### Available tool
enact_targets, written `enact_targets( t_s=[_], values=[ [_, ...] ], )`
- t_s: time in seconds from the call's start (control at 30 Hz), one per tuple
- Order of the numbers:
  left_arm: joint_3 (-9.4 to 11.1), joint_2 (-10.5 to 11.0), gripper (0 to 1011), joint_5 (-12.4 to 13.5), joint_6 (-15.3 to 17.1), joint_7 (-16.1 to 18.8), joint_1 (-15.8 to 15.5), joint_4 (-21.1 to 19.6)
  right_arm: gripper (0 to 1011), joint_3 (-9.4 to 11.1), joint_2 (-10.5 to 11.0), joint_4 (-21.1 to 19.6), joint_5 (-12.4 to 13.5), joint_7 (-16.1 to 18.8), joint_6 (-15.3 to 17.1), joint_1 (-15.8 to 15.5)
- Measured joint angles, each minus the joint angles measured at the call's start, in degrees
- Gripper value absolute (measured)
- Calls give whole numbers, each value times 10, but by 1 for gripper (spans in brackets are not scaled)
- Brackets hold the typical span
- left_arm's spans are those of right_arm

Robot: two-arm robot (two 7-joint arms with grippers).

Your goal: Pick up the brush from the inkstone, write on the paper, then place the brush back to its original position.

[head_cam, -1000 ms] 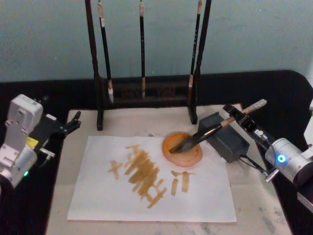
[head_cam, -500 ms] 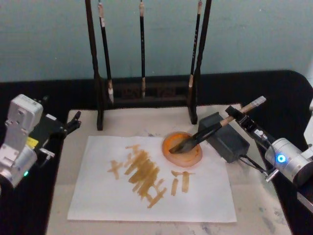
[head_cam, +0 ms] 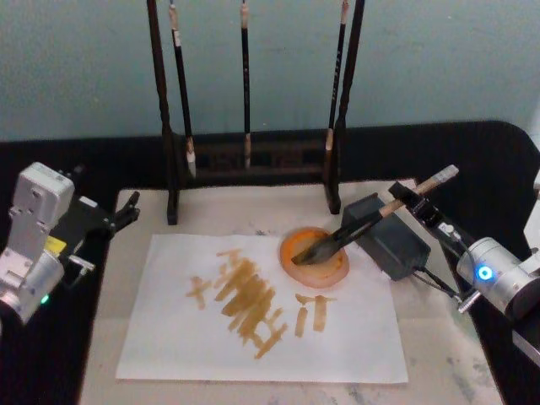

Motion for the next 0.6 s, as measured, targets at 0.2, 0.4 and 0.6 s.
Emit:
enact_targets(
  t_s=[0.2, 0.4, 0.6],
  values=[
    [0, 0, 1010, 0, 0, 0, 0, 0, 160, -11, 8, -11, 2, 11, -12, 5],
    [0, 0, 1009, 0, 0, 0, 0, 0, 160, -20, 18, -27, -1, 16, -24, 9],
    [0, 0, 1010, 0, 0, 0, 0, 0, 160, -39, 36, -51, -37, 19, -49, 12]
  ],
)
